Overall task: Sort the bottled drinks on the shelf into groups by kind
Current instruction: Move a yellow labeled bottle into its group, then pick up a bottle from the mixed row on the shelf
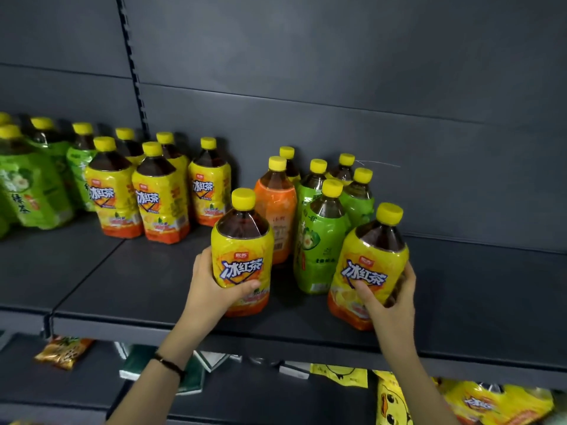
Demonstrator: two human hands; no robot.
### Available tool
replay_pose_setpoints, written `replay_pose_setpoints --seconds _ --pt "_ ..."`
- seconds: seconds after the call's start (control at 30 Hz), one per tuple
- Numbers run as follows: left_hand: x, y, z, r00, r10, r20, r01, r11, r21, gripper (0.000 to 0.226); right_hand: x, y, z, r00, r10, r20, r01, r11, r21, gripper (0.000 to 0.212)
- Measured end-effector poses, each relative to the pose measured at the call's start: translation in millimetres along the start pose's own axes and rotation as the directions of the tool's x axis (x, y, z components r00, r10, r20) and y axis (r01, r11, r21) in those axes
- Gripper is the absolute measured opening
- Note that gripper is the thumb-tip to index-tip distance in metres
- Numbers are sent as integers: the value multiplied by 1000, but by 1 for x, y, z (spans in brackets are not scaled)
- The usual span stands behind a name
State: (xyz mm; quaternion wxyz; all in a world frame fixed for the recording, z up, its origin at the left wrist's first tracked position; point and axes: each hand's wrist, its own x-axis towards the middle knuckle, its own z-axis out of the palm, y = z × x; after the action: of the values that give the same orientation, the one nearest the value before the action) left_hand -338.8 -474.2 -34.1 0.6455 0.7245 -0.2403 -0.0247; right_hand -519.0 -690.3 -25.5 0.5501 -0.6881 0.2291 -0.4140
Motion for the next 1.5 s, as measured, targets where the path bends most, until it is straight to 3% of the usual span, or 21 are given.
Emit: replay_pose_setpoints --seconds 0.13,0.43,0.8,1.1,1.27,1.5 --pt "-11 6 -4 999 -36 1 36 998 -51 81 -26 -2 19 999 14 39 -14 1000 22 88" --pt "-19 1 -52 997 -39 -65 38 999 -13 86 -41 -20 113 951 17 310 -39 997 64 86" --pt "-13 -26 -207 939 -19 -344 43 997 62 90 -63 -39 263 907 9 420 -79 986 149 93" --pt "15 -56 -335 882 3 -472 39 996 78 81 -102 -63 427 844 -23 535 -78 983 165 102" --pt "27 -68 -379 901 -20 -433 51 997 59 87 -117 -70 476 854 -24 519 -73 984 164 94" --pt "41 -77 -395 953 -68 -295 74 997 9 101 -118 -70 479 885 -43 464 -49 982 184 94"
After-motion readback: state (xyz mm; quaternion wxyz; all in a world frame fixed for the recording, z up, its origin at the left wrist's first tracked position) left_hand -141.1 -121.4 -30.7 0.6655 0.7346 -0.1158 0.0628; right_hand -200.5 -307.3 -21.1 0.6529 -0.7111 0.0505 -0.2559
